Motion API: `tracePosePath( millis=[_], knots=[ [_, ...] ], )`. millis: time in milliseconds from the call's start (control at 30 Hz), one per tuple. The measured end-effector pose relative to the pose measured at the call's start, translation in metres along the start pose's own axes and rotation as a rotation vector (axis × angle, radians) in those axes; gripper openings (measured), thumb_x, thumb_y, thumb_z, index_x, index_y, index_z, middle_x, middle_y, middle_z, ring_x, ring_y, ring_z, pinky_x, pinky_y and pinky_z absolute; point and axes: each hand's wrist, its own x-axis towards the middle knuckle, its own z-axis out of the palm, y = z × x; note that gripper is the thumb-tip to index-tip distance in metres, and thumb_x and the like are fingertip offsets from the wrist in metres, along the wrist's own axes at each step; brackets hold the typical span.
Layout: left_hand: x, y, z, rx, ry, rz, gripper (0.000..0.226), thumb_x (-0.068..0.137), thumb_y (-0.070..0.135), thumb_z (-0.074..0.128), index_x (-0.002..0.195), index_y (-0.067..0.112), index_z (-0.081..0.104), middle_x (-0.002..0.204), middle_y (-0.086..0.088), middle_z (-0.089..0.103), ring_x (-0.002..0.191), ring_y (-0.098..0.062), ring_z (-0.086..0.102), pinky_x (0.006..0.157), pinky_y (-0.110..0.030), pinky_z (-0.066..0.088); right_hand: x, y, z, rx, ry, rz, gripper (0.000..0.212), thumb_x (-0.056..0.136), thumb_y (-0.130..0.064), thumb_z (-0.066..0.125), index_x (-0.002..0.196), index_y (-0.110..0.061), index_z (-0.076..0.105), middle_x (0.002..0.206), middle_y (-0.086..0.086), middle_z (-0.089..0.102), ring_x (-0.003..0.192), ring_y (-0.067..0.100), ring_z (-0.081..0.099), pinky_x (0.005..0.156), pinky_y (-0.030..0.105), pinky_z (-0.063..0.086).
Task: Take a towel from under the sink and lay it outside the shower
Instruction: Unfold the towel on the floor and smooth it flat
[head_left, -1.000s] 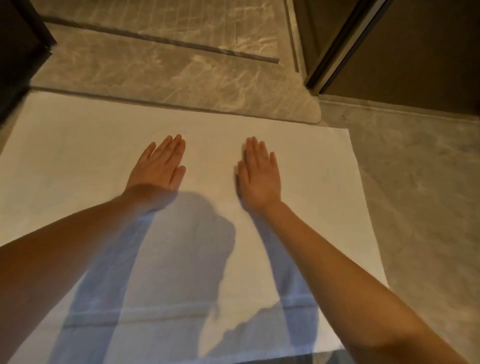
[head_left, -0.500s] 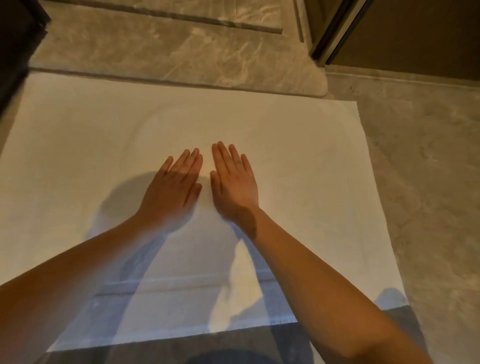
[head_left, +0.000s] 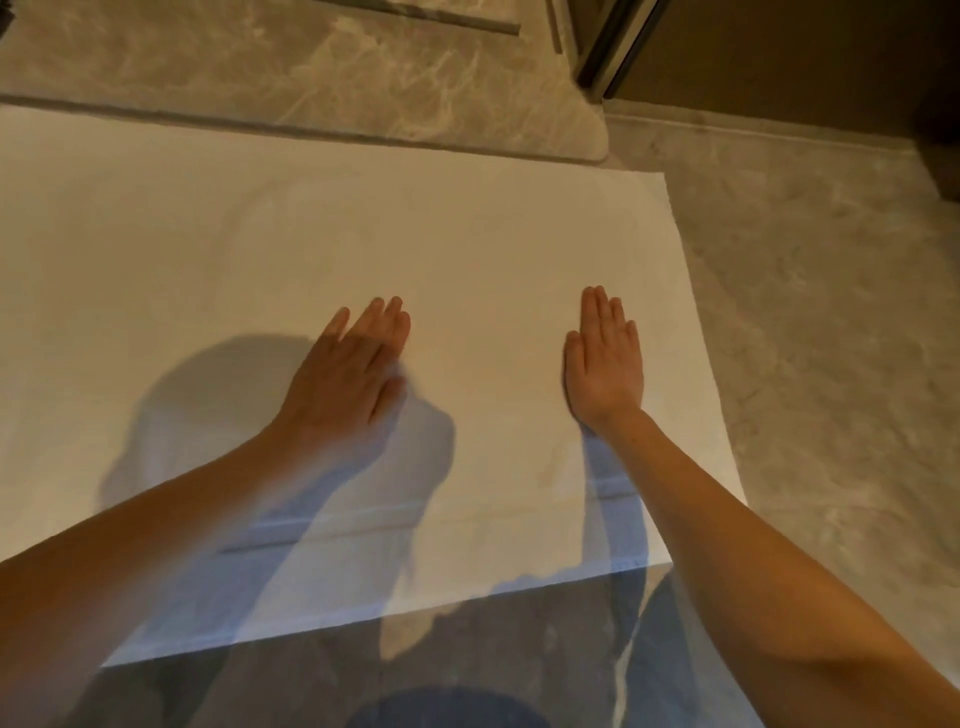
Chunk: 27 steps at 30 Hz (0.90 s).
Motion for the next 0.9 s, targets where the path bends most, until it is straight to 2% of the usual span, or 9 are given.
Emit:
tracePosePath(
  millis=[100, 167, 267, 367, 467, 567, 733, 800, 900],
  knots=[
    [-0.031, 0.055, 0.020, -0.069, -0.027, 0.222, 0.059, 0.101, 0.033, 0.028, 0.150, 0.000, 0.030, 0.159, -0.016, 0.027, 0.147, -0.029, 0.024, 0.119, -0.047, 0.018, -0.030, -0.040, 0.005, 0.067, 0.071, -0.024, 0.057, 0.103, -0.028, 0.021, 0.156, -0.010, 0.012, 0.164, 0.006, 0.009, 0.151, 0.022, 0.004, 0.122, 0.039, 0.003],
    [-0.040, 0.066, 0.028, -0.083, -0.045, 0.228, 0.057, 0.101, 0.031, 0.031, 0.149, 0.000, 0.033, 0.157, -0.018, 0.031, 0.147, -0.030, 0.025, 0.120, -0.046, 0.018, -0.067, -0.078, 0.022, 0.128, 0.040, -0.143, 0.056, 0.103, -0.030, 0.022, 0.155, -0.011, 0.019, 0.163, 0.006, 0.017, 0.151, 0.023, 0.010, 0.122, 0.039, 0.006],
    [-0.041, 0.062, 0.032, -0.068, -0.061, 0.192, 0.056, 0.101, 0.031, 0.030, 0.148, 0.000, 0.031, 0.156, -0.018, 0.031, 0.147, -0.029, 0.023, 0.120, -0.046, 0.016, -0.097, -0.090, 0.039, 0.070, -0.040, -0.216, 0.057, 0.104, -0.035, 0.016, 0.156, -0.014, 0.015, 0.164, 0.002, 0.014, 0.151, 0.020, 0.006, 0.123, 0.038, 0.004],
    [-0.040, 0.063, 0.031, -0.071, -0.067, 0.202, 0.058, 0.102, 0.033, 0.025, 0.150, 0.001, 0.029, 0.159, -0.017, 0.025, 0.148, -0.028, 0.021, 0.120, -0.047, 0.018, -0.096, -0.042, 0.032, 0.036, -0.042, -0.166, 0.058, 0.103, -0.040, 0.014, 0.157, -0.021, 0.006, 0.164, -0.005, 0.006, 0.151, 0.013, -0.002, 0.122, 0.033, -0.003],
    [-0.040, 0.064, 0.029, -0.079, -0.061, 0.217, 0.059, 0.101, 0.032, 0.025, 0.150, 0.000, 0.028, 0.159, -0.017, 0.024, 0.148, -0.029, 0.023, 0.119, -0.048, 0.020, -0.101, 0.032, 0.017, 0.037, -0.014, 0.022, 0.057, 0.103, -0.039, 0.013, 0.157, -0.020, 0.006, 0.164, -0.005, 0.006, 0.151, 0.011, -0.002, 0.123, 0.035, 0.002],
    [-0.039, 0.064, 0.029, -0.074, -0.036, 0.227, 0.059, 0.101, 0.031, 0.026, 0.149, -0.002, 0.030, 0.159, -0.018, 0.025, 0.147, -0.030, 0.025, 0.118, -0.049, 0.022, -0.109, 0.101, -0.002, 0.032, 0.000, 0.198, 0.059, 0.102, -0.034, 0.017, 0.157, -0.013, 0.011, 0.164, 0.002, 0.011, 0.151, 0.018, 0.006, 0.123, 0.039, 0.007],
    [-0.040, 0.064, 0.028, -0.081, -0.047, 0.211, 0.060, 0.100, 0.032, 0.027, 0.150, -0.002, 0.029, 0.159, -0.018, 0.024, 0.147, -0.031, 0.025, 0.117, -0.050, 0.023, -0.106, 0.114, -0.012, -0.028, -0.021, 0.266, 0.063, 0.099, -0.034, 0.013, 0.156, -0.006, 0.010, 0.164, 0.010, 0.010, 0.151, 0.023, 0.008, 0.123, 0.040, 0.005],
    [-0.041, 0.065, 0.028, -0.084, -0.043, 0.217, 0.059, 0.100, 0.032, 0.027, 0.149, -0.001, 0.030, 0.159, -0.018, 0.025, 0.147, -0.031, 0.025, 0.117, -0.050, 0.023, -0.097, 0.089, -0.012, -0.061, 0.011, 0.212, 0.063, 0.100, -0.038, 0.009, 0.156, -0.008, 0.007, 0.164, 0.008, 0.007, 0.151, 0.022, 0.004, 0.123, 0.040, 0.002],
    [-0.035, 0.064, 0.027, -0.104, -0.010, 0.238, 0.058, 0.099, 0.030, 0.029, 0.149, 0.000, 0.033, 0.158, -0.017, 0.027, 0.146, -0.031, 0.027, 0.118, -0.047, 0.021, -0.069, 0.020, -0.003, 0.022, 0.021, -0.045, 0.061, 0.101, -0.040, 0.010, 0.156, -0.013, 0.010, 0.164, 0.006, 0.010, 0.151, 0.021, 0.004, 0.122, 0.037, 0.000]
  ],
)
